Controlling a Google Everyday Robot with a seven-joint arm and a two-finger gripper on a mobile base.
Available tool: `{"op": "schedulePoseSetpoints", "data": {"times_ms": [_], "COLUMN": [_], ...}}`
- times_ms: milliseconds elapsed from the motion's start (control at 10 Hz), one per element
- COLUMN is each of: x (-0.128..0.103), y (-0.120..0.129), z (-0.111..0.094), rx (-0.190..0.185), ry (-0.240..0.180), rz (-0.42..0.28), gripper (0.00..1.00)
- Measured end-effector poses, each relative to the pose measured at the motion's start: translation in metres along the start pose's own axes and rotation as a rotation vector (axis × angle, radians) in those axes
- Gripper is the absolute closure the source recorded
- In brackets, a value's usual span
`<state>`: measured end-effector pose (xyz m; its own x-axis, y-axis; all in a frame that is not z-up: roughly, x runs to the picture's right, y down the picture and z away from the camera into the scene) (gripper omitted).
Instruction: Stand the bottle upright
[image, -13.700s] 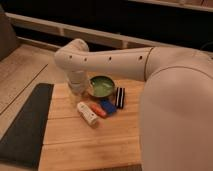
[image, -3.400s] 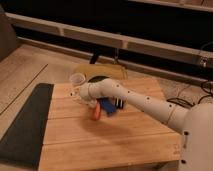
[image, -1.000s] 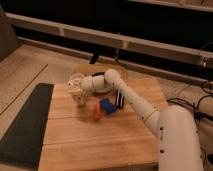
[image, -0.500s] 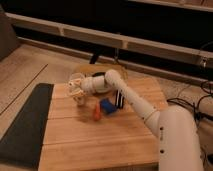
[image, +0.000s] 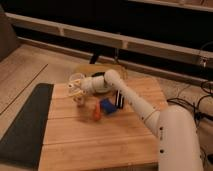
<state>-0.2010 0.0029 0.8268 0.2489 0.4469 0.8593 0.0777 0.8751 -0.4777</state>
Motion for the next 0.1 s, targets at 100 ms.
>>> {"op": "schedulePoseSetpoints", "data": {"times_ms": [100], "x": [-0.0006], "y": [0.0003], "z": [0.0008], "rx": [-0.002], "ry": [-0.001], "rz": [0.0], "gripper": [0.57]}}
